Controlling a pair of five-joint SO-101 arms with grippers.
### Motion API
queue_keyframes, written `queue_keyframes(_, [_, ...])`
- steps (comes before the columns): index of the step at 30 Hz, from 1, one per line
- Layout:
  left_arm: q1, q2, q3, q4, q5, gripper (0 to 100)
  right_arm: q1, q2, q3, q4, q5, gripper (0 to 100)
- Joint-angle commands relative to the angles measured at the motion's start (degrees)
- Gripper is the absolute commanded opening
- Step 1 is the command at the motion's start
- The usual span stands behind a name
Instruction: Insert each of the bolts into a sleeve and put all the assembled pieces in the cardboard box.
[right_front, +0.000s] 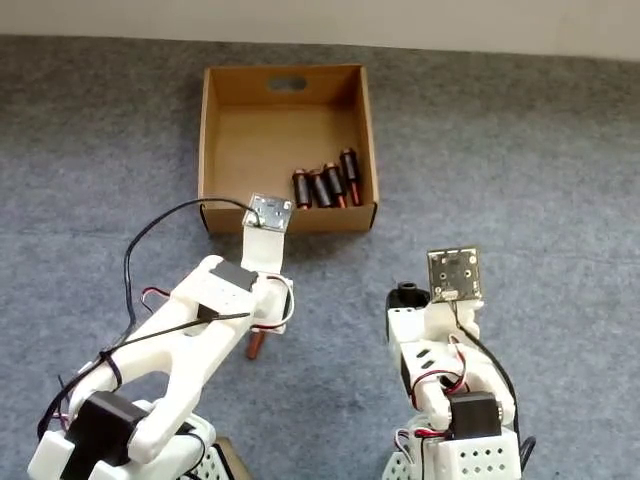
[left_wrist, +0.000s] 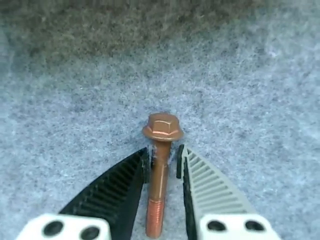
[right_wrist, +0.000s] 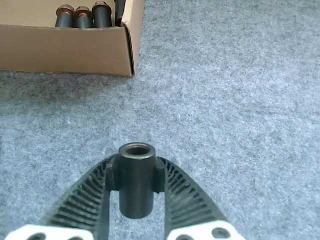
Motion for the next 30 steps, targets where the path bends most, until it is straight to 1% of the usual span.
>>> queue_keyframes(1, [0.13,-0.13,-2.15,-0.62,0.26,12,0.57,-0.57,0.04,-0.04,-0.09,0.6])
queue_keyframes(10, [0.40,0.40,-2.15,-0.70,0.26,12,0.57,-0.57,0.04,-0.13,-0.09,0.6])
queue_keyframes(12, [0.57,3.12,-2.68,-0.79,0.26,12,0.57,-0.57,0.04,-0.13,-0.09,0.6])
queue_keyframes(14, [0.22,7.25,-5.93,-0.70,0.26,12,0.57,-0.57,0.04,-0.13,-0.09,0.6])
queue_keyframes(19, [0.22,16.75,-15.43,6.24,0.53,12,0.57,-0.57,-0.04,-0.04,-0.09,0.6])
queue_keyframes(24, [0.13,21.76,-20.18,10.55,0.53,12,0.57,-0.57,-0.04,-0.04,-0.09,0.6])
queue_keyframes(26, [0.22,21.85,-20.26,10.81,0.53,10,0.57,-0.57,-0.04,-0.04,-0.09,0.6])
queue_keyframes(29, [0.48,21.85,-20.26,10.81,0.53,0,0.57,-0.57,-0.04,-0.04,-0.09,0.6])
queue_keyframes(30, [0.57,21.85,-20.26,10.81,0.53,2,0.57,-0.57,-0.04,-0.04,-0.09,0.6])
